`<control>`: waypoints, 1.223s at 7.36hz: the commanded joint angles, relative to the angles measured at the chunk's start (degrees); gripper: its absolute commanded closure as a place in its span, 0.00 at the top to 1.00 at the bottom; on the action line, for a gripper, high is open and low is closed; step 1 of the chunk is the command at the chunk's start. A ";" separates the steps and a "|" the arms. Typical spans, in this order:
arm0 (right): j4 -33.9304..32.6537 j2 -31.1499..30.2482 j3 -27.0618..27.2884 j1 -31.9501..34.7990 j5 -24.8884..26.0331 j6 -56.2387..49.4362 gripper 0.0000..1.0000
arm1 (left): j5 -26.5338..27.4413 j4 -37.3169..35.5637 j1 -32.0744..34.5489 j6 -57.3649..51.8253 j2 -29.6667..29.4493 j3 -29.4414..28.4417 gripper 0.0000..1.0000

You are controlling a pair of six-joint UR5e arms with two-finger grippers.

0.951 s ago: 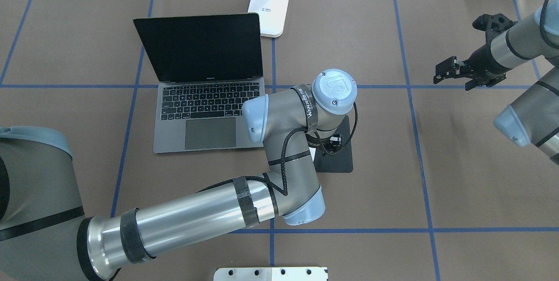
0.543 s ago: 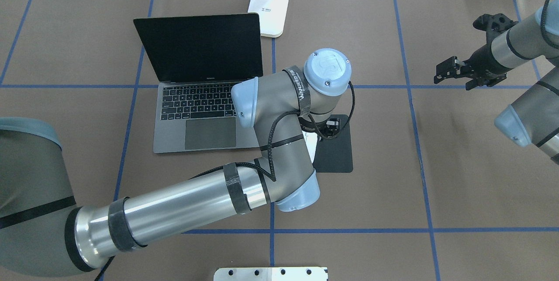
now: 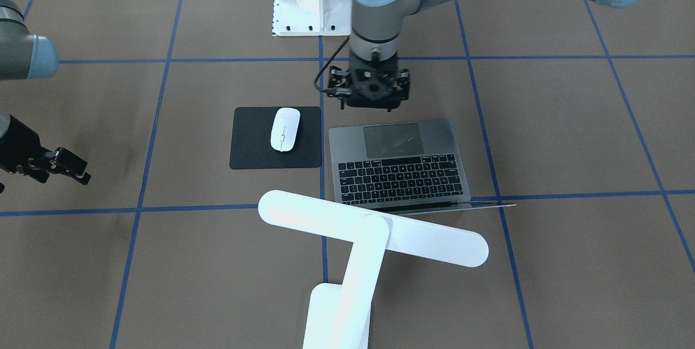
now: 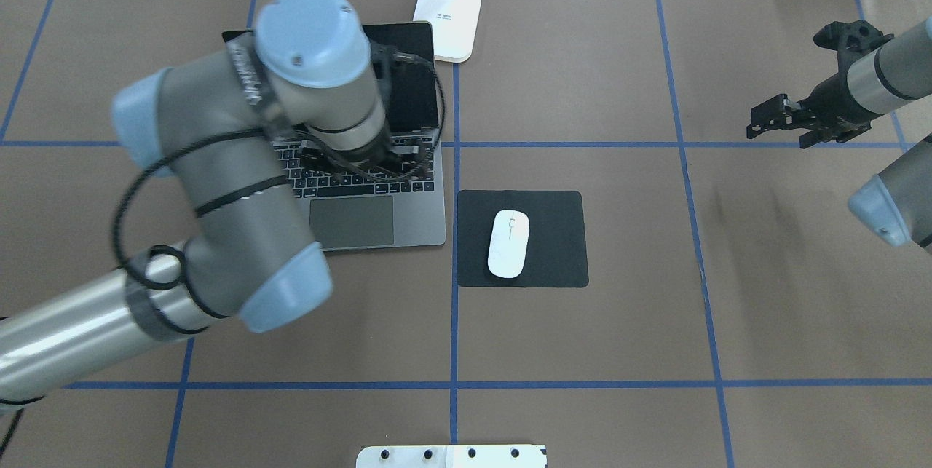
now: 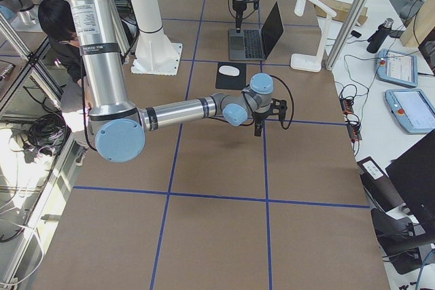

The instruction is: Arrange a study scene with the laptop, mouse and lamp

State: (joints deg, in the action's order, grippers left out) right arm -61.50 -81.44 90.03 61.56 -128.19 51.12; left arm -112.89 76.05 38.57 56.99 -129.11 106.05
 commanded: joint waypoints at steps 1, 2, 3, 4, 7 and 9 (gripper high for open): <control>0.15 -4.49 0.14 4.07 -0.39 -7.14 1.00 | -3.28 -0.73 11.55 -18.57 16.63 9.60 0.99; 0.24 -7.47 0.23 7.66 -1.61 -12.22 1.00 | -9.65 -0.56 17.80 -29.02 21.74 9.52 0.99; 0.24 -10.55 0.14 10.65 -3.19 -18.10 1.00 | -11.19 0.40 25.43 -34.26 27.10 9.26 0.99; 0.24 -13.19 0.40 13.47 -5.47 -20.68 1.00 | -11.56 1.11 31.25 -37.27 28.98 6.39 0.99; -0.63 -14.97 0.84 20.51 -11.72 -20.79 1.00 | -16.04 3.84 45.25 -58.63 29.09 -8.46 0.99; -5.44 -14.45 3.63 20.62 -14.37 -20.79 1.00 | -16.04 6.72 47.82 -62.35 29.18 -13.92 0.99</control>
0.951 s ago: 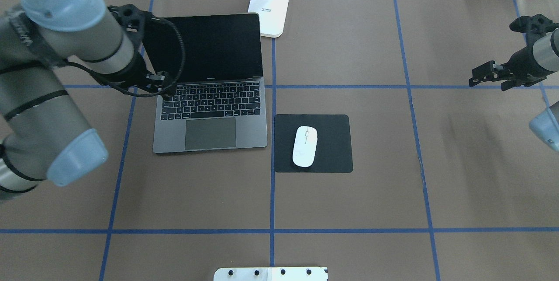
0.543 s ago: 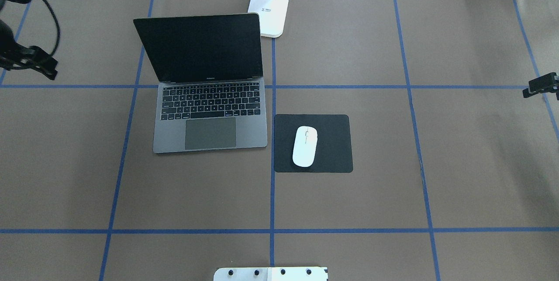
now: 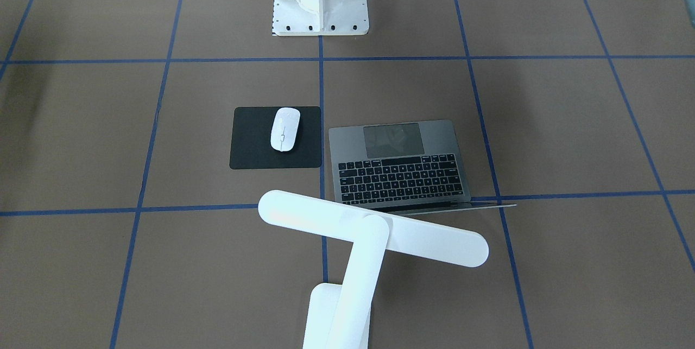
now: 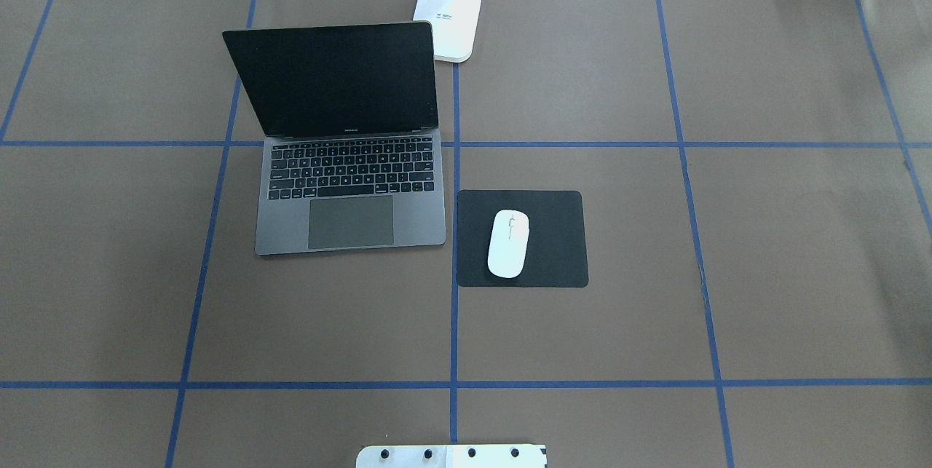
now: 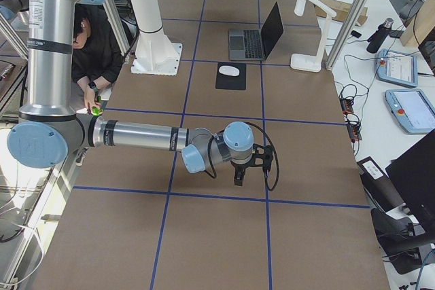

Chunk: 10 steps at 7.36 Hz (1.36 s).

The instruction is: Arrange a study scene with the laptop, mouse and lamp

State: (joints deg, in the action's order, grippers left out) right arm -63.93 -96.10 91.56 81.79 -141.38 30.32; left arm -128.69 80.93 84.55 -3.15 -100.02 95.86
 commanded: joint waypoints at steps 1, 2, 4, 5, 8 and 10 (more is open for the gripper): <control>-10.35 0.21 7.26 0.47 -1.18 -0.17 1.00 | -0.24 5.00 2.71 -2.30 0.09 -6.80 0.99; -17.99 0.21 11.93 0.48 0.04 -2.17 1.00 | -0.24 6.33 2.72 -1.86 0.09 -8.92 0.99; -29.27 1.08 14.61 2.13 3.81 -13.10 1.00 | -0.16 8.53 2.63 -1.86 0.00 -10.78 0.99; -35.59 1.09 13.74 5.71 5.40 -23.79 1.00 | -0.16 11.07 2.63 -2.29 0.17 -12.96 0.99; -41.46 1.10 9.28 8.90 10.35 -35.15 1.00 | -0.16 12.23 2.72 -2.30 2.72 -14.30 0.99; -40.32 1.43 9.59 8.83 7.62 -34.97 1.00 | -0.33 15.22 2.81 -1.68 4.47 -13.69 0.99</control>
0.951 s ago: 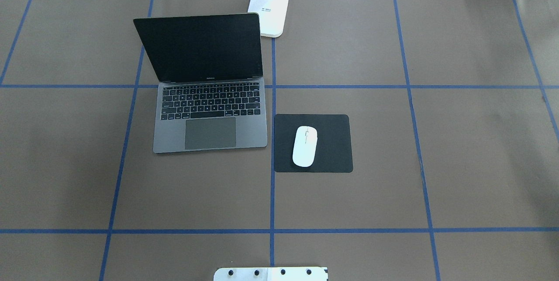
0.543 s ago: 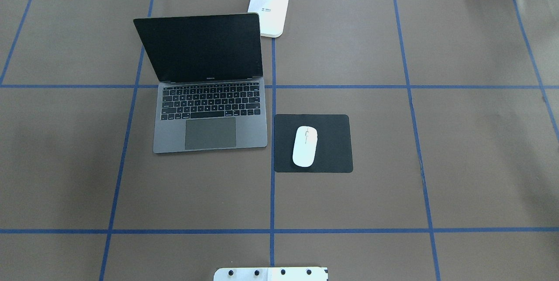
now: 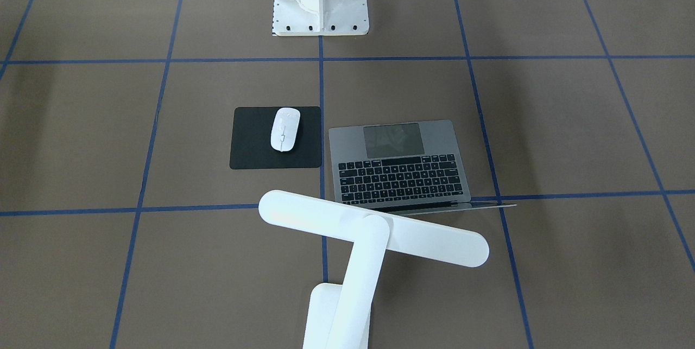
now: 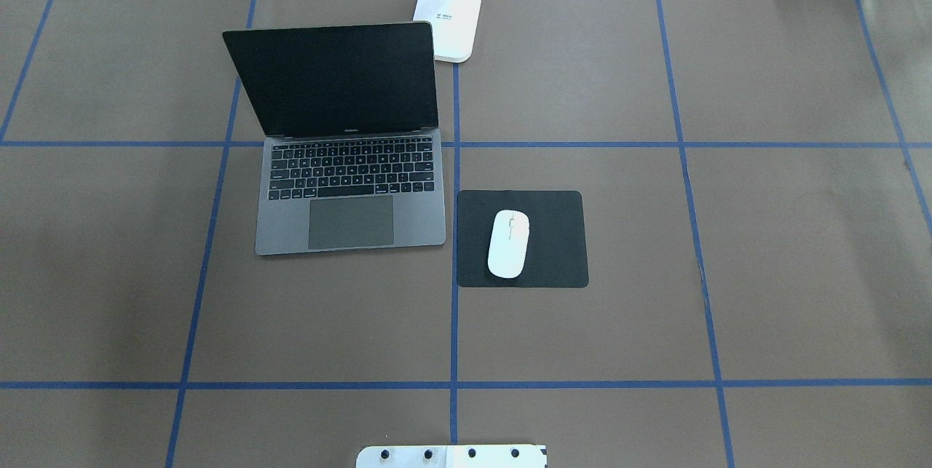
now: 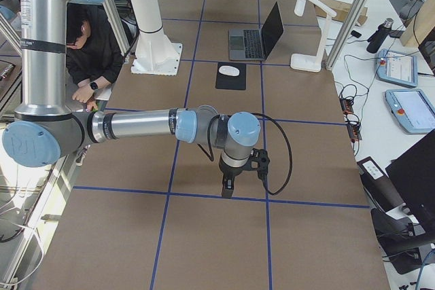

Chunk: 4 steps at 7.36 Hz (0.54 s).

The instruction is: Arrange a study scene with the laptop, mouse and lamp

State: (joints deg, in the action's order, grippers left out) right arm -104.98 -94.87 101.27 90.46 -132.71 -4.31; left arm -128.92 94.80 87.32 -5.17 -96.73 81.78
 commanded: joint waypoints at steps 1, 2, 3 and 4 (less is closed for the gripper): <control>2.92 0.04 -1.24 0.15 -1.84 0.09 1.00 | -0.97 1.09 0.13 1.04 1.19 0.92 0.99; 5.29 0.04 -2.82 0.15 -3.94 0.26 1.00 | -3.76 1.00 0.22 1.13 1.80 1.10 0.99; 5.83 0.21 -3.01 0.15 -4.92 1.57 1.00 | -4.66 0.65 0.66 1.30 3.20 2.85 0.99; 5.84 0.65 -3.01 -0.02 -5.01 3.24 1.00 | -4.93 0.13 1.62 2.44 3.65 5.47 0.99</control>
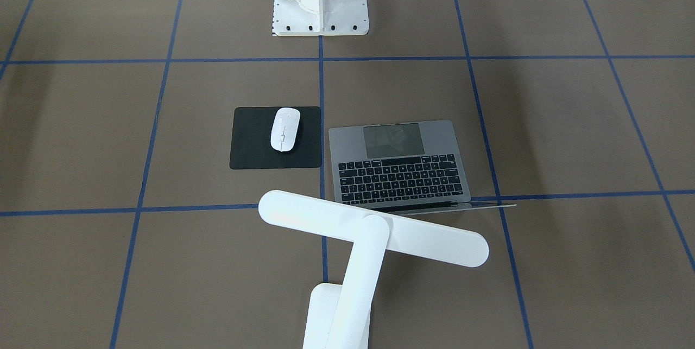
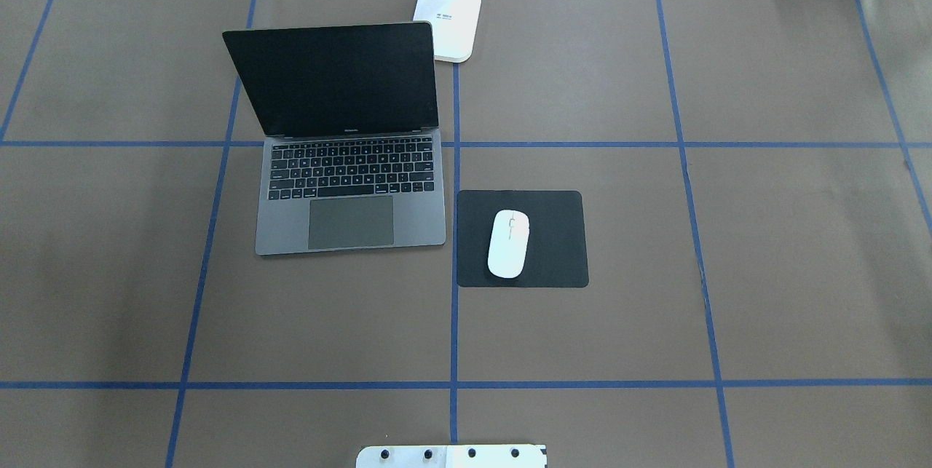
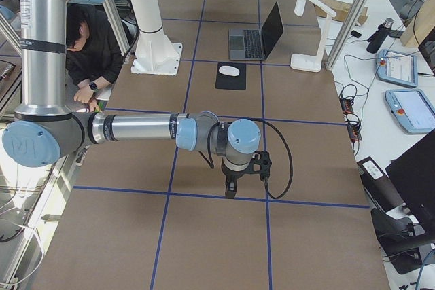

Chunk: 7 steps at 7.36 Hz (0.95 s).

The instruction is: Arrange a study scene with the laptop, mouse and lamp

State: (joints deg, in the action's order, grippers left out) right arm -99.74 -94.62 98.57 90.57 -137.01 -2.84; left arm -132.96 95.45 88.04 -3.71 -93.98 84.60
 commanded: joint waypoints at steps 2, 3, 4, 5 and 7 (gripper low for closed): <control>0.68 0.48 0.13 -0.22 -0.72 3.71 1.00 | -1.16 -8.49 1.52 0.98 5.44 12.47 0.99; 0.68 0.22 0.13 -0.22 -0.72 3.72 1.00 | -1.25 -8.35 1.61 1.07 8.26 15.04 0.99; 0.68 0.05 0.31 -0.14 -0.72 3.72 1.00 | -1.25 -8.53 1.70 1.07 8.37 15.33 0.99; 0.68 -0.39 0.74 -0.13 -0.72 3.72 1.00 | -1.25 -8.53 1.96 0.98 8.37 15.42 0.99; 0.68 -0.66 0.92 -0.13 -0.72 3.63 1.00 | -1.25 -8.44 1.96 1.07 8.55 15.42 0.99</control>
State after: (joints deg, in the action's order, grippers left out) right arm -99.05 -95.08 99.33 90.43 -137.72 0.86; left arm -134.21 86.97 89.95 -2.70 -85.62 99.94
